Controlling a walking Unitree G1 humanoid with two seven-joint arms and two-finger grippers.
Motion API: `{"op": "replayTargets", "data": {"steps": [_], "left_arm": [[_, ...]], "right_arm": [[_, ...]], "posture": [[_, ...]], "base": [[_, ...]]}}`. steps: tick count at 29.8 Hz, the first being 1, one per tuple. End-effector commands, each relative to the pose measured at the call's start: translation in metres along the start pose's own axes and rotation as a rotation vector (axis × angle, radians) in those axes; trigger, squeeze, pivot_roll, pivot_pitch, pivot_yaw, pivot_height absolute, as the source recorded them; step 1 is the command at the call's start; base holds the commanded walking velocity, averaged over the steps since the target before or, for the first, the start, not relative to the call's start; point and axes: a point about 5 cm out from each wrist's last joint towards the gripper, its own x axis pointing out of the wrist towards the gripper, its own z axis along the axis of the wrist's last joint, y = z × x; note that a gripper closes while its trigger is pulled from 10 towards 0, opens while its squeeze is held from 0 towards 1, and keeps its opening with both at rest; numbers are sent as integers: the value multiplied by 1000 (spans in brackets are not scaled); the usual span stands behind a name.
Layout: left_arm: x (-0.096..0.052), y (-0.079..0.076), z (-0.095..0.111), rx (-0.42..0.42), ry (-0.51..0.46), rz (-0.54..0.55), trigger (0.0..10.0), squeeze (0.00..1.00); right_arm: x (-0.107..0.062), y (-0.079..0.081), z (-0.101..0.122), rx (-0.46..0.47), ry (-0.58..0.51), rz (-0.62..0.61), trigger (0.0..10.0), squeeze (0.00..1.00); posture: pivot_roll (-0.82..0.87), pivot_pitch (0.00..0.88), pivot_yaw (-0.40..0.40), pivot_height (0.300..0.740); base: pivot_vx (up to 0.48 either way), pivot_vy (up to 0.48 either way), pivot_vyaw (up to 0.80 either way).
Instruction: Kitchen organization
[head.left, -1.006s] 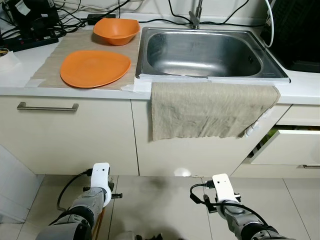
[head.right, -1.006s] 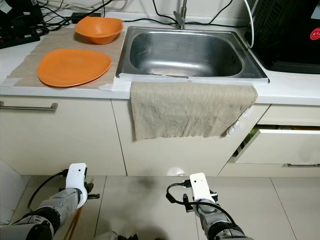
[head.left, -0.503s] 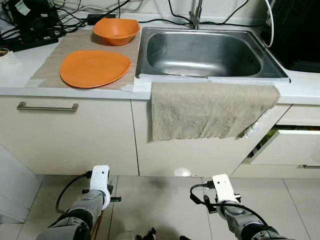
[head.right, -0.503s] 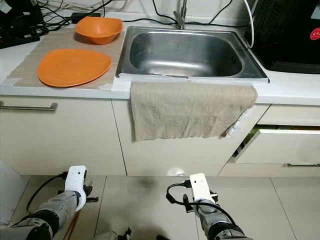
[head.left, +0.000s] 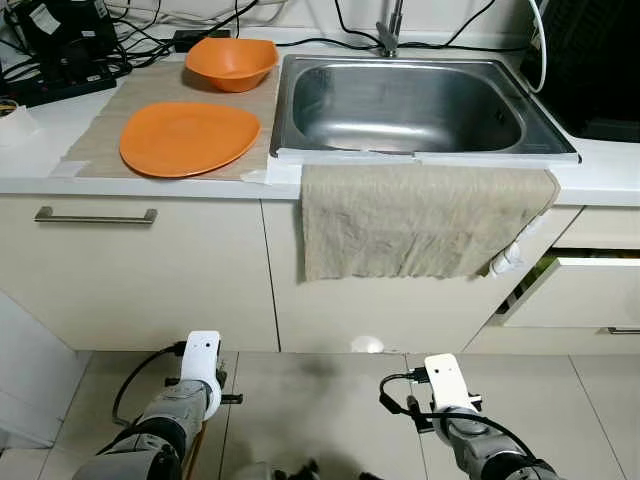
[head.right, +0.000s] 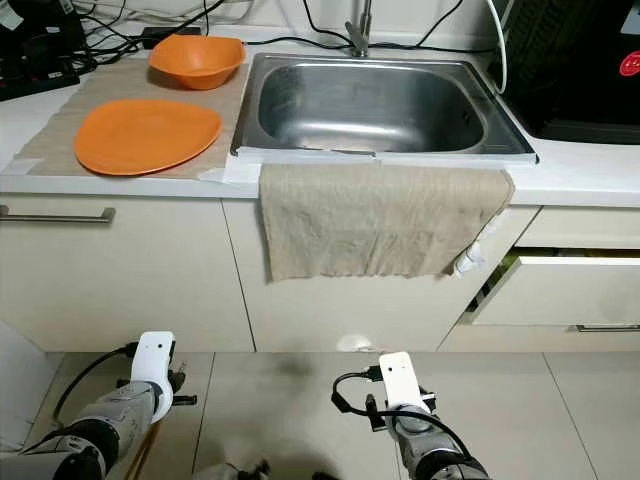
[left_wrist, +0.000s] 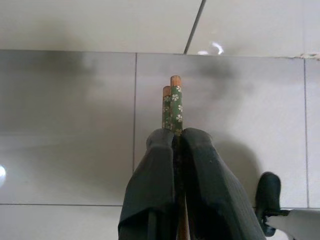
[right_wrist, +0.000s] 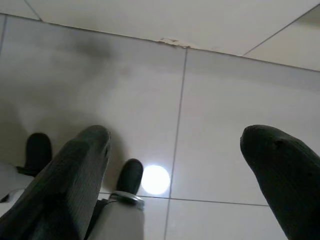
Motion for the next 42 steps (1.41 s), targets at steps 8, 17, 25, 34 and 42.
{"op": "replayTargets", "data": {"steps": [8,17,25,34,42], "left_arm": [[0,-2,11,46,-10,-11,10000,0],[0,0,9,26,-8,-6,10000,0],[0,-1,7,15,-7,-6,10000,0],[0,-3,1,8,5,-8,10000,0],[1,-5,3,14,-3,-14,10000,0]], "right_arm": [[0,-4,-3,21,4,-25,10000,0],[0,-3,-1,15,-3,-23,10000,0],[-1,-4,-6,5,9,-25,10000,0],[-1,-5,-8,-9,13,-23,10000,0],[-1,-13,-6,-26,10,-32,10000,0]], "posture": [[-1,0,46,732],[-1,0,39,732],[-3,0,31,732],[1,0,17,732],[8,0,14,732]], "base": [[0,0,0],[0,0,0],[0,0,0],[0,0,0],[0,0,0]]}}
